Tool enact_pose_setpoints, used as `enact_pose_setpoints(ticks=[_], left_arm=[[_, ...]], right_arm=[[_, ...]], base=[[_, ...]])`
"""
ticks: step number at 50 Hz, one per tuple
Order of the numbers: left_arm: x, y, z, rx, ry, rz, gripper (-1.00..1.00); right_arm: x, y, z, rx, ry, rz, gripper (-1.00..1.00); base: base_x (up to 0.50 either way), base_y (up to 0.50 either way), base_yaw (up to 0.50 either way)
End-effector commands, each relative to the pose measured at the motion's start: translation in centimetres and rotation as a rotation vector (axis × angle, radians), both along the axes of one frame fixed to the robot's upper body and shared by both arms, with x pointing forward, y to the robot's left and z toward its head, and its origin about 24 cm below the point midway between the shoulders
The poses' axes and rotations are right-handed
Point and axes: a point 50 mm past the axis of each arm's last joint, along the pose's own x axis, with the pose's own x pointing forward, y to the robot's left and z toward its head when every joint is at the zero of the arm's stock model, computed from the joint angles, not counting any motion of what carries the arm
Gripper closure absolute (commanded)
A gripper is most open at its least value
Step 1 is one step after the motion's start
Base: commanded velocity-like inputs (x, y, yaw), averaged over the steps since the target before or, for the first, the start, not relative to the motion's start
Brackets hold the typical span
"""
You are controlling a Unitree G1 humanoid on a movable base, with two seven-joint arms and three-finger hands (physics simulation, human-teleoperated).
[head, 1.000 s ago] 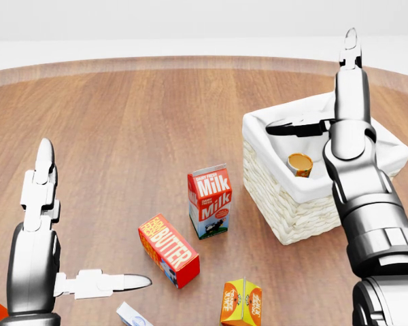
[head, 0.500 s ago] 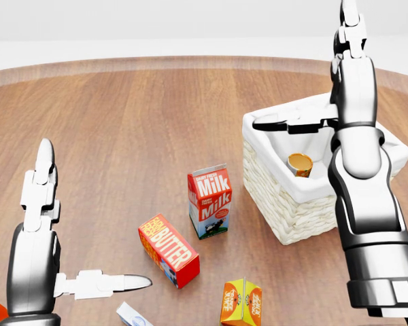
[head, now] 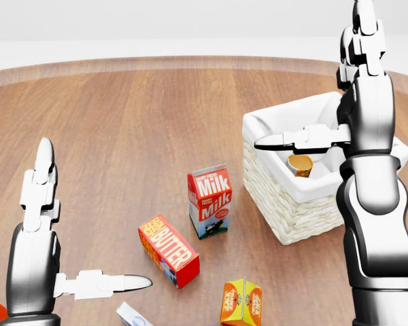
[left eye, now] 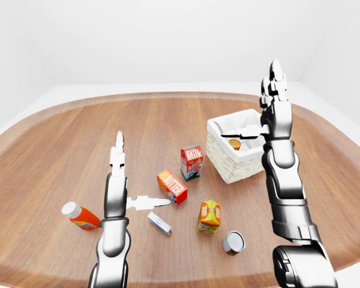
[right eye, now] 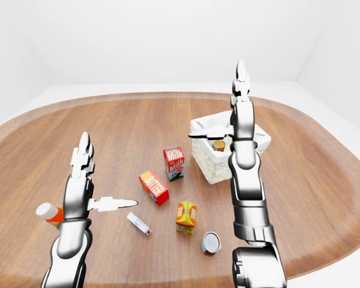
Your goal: Pick up the alphabet soup and the tomato sauce, and put them in the basket.
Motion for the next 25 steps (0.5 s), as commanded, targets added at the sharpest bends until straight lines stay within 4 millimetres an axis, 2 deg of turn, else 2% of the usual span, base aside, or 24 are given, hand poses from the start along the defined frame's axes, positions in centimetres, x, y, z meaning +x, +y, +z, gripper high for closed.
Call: enact_pose_setpoints(ticks=[1,6,25], left_arm=[[0.0,0.0,0.0,0.001,-0.001,0.0,-1.0],[0.1,0.1,-0.3,-0.001,0.013,0.006,-1.0],[0.1,0.1,-0.3,0.0,0.012,0.006,-1.0]], right_arm=[[-2.2,-0.2,-0.1,0.005,-0.046,0.021,-1.0],[-2.4,-0.3,-0.7,0.006,-0.026,0.021,-1.0],[-5.6,0.0,-0.5,0.029,-0.053,0.063,-1.0]], base=[[0.0,0.0,0.0],[0.0,0.0,0.0],[0.0,0.0,0.0]])
